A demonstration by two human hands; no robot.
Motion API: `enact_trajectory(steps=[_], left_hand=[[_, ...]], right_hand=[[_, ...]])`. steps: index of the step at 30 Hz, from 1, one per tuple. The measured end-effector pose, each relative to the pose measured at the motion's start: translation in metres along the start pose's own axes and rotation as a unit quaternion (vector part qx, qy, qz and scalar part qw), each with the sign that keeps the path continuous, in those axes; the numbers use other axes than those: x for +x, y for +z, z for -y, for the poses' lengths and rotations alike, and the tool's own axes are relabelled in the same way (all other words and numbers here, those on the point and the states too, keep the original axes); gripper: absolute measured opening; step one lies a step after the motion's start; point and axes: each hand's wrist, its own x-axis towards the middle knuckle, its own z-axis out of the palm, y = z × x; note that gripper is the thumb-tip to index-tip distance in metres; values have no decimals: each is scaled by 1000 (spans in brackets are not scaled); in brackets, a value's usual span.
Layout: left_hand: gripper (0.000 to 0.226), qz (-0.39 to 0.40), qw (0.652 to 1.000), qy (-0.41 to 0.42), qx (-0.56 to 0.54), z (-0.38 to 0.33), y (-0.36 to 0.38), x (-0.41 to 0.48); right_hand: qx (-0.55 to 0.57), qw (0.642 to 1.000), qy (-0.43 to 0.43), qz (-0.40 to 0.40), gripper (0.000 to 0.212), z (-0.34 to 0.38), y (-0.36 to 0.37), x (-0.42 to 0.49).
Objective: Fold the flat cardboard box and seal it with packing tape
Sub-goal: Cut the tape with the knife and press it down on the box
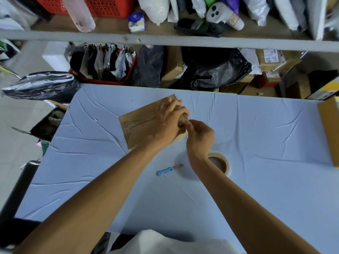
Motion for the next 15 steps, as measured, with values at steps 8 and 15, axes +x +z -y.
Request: enact_trajectory(steps=[8,15], left_hand=[[15,-6,1000,6,23,-5,1,-3],[31,-4,999,10,46,-2,1,0]], right_hand=[[-15,999,35,-22,15,14,9,7],[1,999,49,2,7,19,6,14]])
